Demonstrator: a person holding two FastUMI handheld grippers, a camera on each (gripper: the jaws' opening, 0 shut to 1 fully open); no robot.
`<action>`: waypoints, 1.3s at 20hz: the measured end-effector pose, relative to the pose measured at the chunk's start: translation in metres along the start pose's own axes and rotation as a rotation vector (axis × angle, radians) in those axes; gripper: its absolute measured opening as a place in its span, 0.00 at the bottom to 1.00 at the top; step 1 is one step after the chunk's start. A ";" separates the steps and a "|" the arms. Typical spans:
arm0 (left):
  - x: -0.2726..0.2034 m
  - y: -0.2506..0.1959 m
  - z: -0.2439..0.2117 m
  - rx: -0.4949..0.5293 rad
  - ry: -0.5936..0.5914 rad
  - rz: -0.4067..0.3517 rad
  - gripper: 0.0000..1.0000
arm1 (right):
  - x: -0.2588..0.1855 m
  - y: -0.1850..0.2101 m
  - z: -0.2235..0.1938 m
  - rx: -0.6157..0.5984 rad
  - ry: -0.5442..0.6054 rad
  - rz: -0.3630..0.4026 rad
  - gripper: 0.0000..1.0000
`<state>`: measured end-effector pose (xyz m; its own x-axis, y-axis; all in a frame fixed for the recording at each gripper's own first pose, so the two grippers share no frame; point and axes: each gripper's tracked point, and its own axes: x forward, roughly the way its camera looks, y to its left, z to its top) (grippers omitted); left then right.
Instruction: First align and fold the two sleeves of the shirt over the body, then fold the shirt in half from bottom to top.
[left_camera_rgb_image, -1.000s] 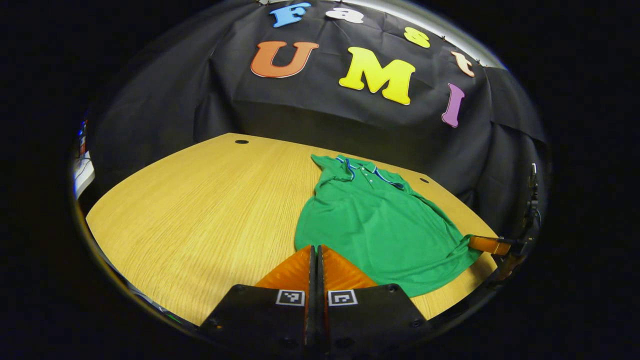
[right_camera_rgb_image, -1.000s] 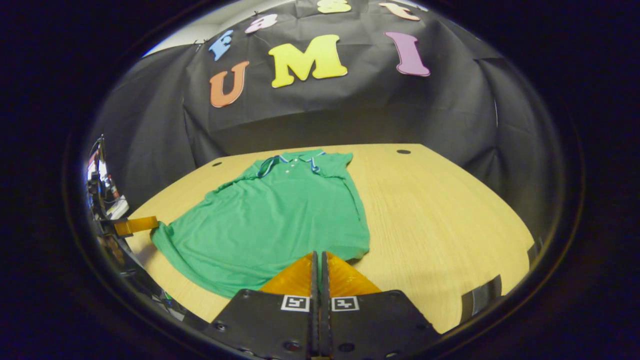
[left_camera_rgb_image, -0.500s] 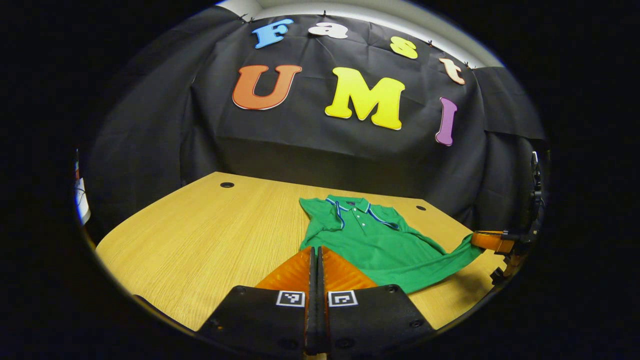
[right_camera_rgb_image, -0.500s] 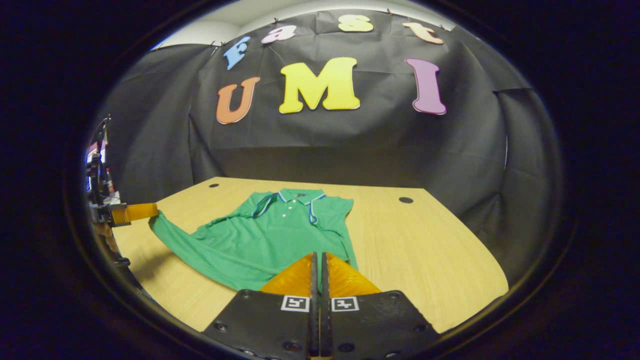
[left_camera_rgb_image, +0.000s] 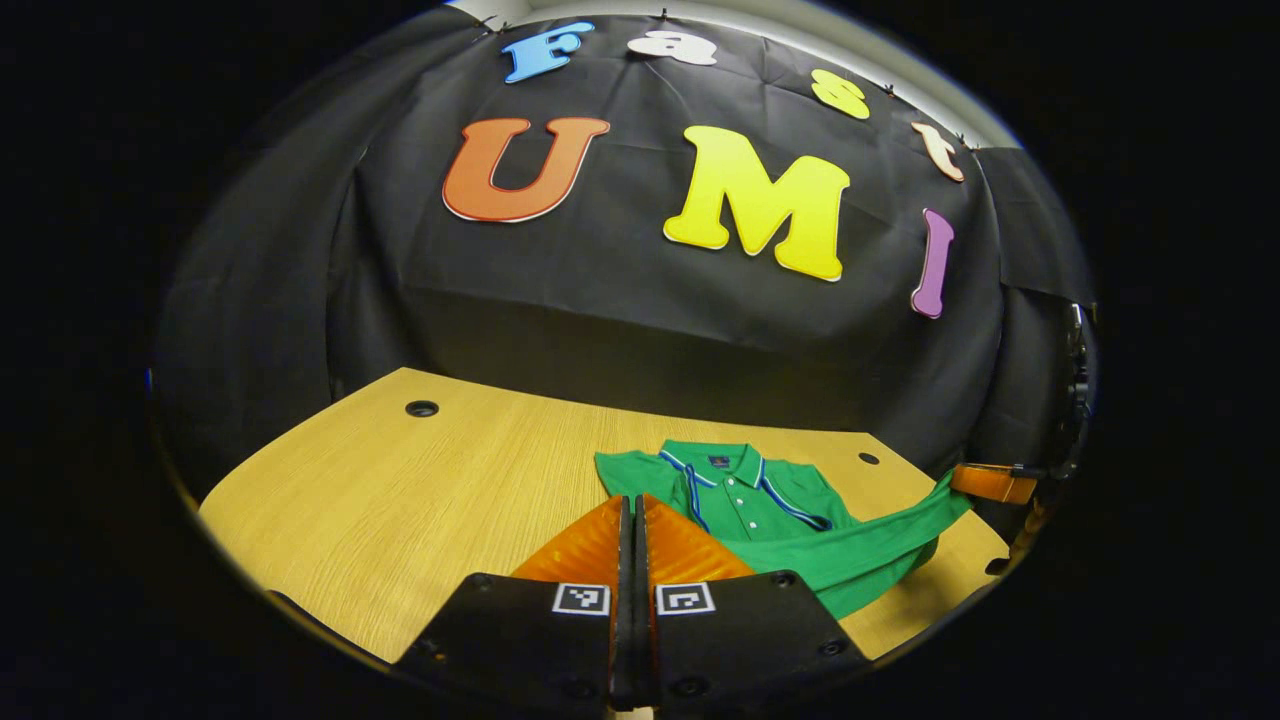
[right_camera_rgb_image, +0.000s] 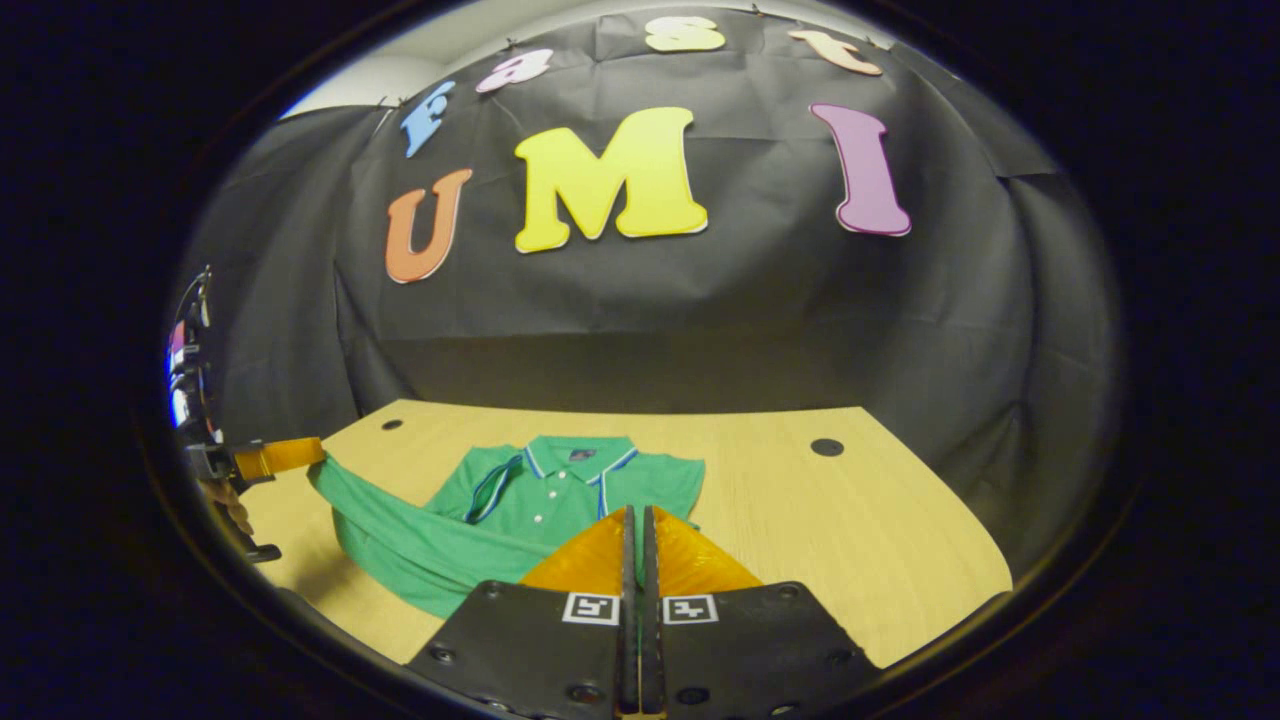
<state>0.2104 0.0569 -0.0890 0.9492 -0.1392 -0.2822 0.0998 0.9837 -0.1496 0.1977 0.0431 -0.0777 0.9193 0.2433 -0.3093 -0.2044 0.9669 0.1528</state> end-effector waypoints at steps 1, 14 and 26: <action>0.015 0.001 0.004 -0.005 -0.001 -0.003 0.03 | 0.016 -0.001 0.008 0.013 0.002 -0.003 0.01; 0.205 0.018 0.007 0.061 0.109 -0.019 0.02 | 0.214 -0.042 0.023 0.031 0.120 -0.098 0.01; 0.248 0.027 -0.048 0.110 0.217 0.056 0.12 | 0.269 -0.059 -0.007 -0.082 0.131 -0.184 0.12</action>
<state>0.4342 0.0434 -0.2088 0.8688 -0.0939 -0.4862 0.0924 0.9953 -0.0272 0.4552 0.0521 -0.1765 0.8932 0.0653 -0.4448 -0.0692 0.9976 0.0074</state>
